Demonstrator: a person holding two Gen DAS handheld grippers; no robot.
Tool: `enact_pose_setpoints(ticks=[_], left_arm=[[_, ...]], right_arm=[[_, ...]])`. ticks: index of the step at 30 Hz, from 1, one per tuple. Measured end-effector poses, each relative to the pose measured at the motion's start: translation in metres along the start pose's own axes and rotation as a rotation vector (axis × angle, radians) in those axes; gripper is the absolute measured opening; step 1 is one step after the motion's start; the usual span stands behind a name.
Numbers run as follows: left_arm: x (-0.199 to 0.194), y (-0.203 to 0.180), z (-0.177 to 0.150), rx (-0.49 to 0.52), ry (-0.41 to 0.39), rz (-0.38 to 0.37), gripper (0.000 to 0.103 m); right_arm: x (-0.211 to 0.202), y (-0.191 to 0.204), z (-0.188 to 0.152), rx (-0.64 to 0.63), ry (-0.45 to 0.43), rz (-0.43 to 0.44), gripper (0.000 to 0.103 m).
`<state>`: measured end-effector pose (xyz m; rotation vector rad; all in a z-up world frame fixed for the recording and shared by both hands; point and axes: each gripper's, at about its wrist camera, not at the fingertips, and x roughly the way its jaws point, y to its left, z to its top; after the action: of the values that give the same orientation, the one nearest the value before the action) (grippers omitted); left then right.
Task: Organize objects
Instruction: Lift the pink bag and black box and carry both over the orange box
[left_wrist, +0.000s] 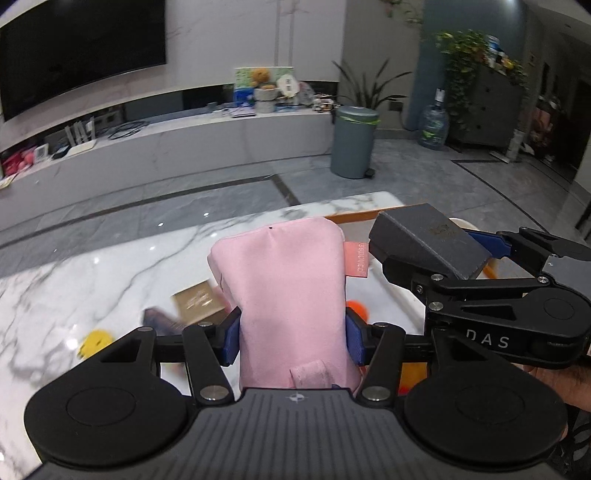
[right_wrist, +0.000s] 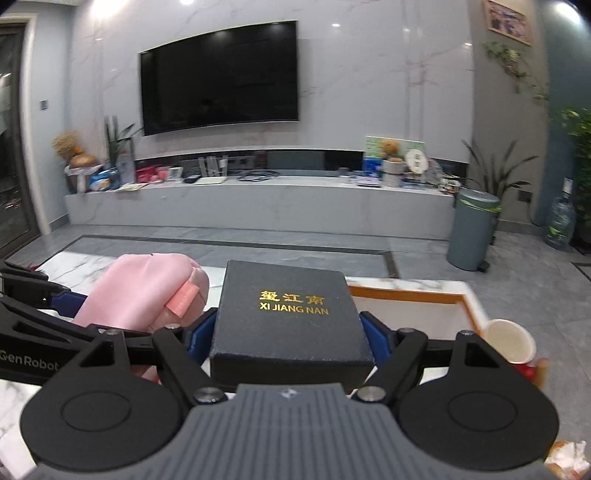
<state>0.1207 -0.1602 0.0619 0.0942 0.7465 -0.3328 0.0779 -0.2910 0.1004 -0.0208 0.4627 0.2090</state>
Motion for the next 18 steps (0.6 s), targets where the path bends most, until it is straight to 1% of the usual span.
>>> enact_pose_setpoints(ticks=[4, 9, 12, 16, 18], left_arm=[[0.02, -0.022, 0.011, 0.018, 0.005, -0.029, 0.061], [0.041, -0.041, 0.021, -0.011, 0.013, -0.084, 0.061], [0.053, -0.049, 0.025, -0.017, 0.02, -0.105, 0.061], [0.073, -0.053, 0.022, -0.035, 0.067, -0.114, 0.061], [0.082, -0.051, 0.017, -0.034, 0.1, -0.101, 0.061]], right_arm=[[0.001, -0.03, 0.001, 0.04, 0.011, -0.058, 0.08], [0.003, -0.062, -0.001, 0.09, 0.02, -0.117, 0.08], [0.003, -0.079, -0.003, 0.114, 0.026, -0.148, 0.08], [0.013, -0.096, -0.006, 0.131, 0.062, -0.18, 0.08], [0.021, -0.1, -0.011, 0.134, 0.092, -0.183, 0.08]])
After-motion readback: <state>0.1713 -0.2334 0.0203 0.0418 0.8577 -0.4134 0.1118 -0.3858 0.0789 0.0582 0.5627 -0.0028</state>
